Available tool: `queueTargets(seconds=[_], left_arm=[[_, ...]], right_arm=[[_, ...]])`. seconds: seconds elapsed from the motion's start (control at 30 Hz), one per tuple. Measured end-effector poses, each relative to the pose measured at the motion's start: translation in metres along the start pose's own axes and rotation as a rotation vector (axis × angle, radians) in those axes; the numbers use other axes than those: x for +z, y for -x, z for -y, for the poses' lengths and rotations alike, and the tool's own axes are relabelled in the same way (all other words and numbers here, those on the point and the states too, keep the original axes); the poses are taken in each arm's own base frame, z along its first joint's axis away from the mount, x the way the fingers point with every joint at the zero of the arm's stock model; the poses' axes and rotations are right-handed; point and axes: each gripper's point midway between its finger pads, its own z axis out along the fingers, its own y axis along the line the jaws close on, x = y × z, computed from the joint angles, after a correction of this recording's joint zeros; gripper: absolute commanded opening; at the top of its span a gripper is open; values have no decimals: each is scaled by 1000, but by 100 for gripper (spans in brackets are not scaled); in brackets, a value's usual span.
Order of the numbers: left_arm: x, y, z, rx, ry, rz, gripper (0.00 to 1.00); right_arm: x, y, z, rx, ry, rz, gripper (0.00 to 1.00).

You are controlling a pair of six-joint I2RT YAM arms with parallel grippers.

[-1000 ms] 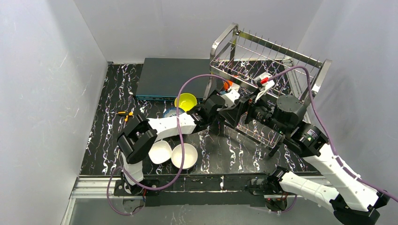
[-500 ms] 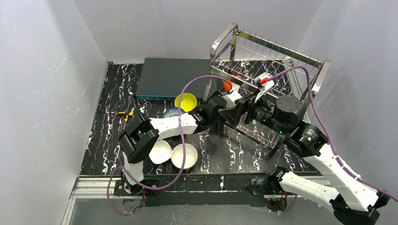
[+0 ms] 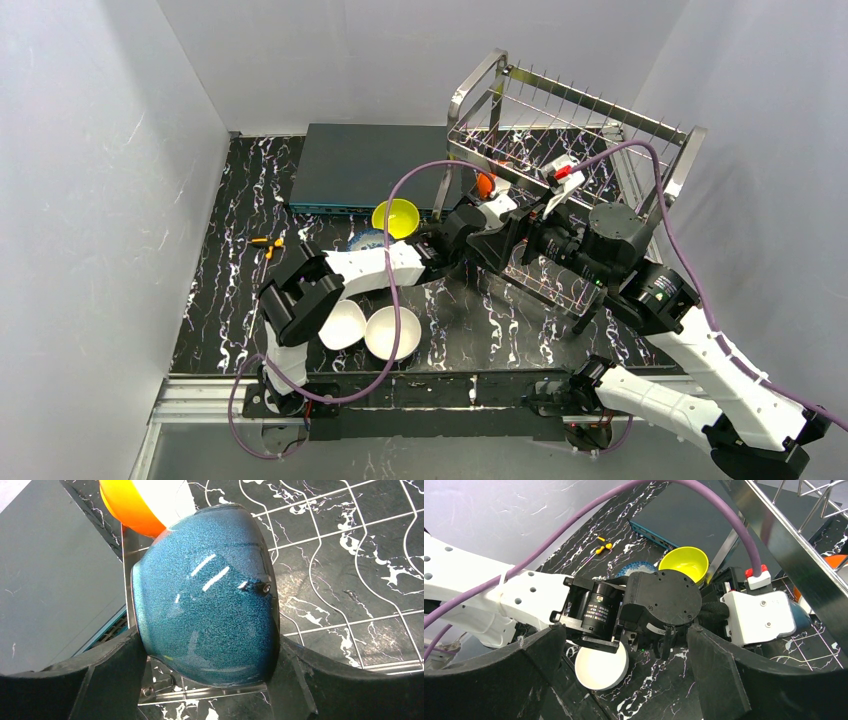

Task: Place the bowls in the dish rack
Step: Place the bowl in the dish rack.

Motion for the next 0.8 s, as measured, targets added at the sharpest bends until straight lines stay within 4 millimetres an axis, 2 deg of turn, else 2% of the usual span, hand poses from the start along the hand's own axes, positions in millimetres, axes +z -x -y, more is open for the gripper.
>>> queueTargets(seconds=[0.33,0.6,0.8], left_arm=[[-1,0,-6,7,43,-10,0],[-3,2,-21,47,115,-19,0],[-5,-4,-26,73,137,-45,0]], right_arm=[[0,0,0,0,0,0,99],[0,0,0,0,0,0,99],[0,0,0,0,0,0,99]])
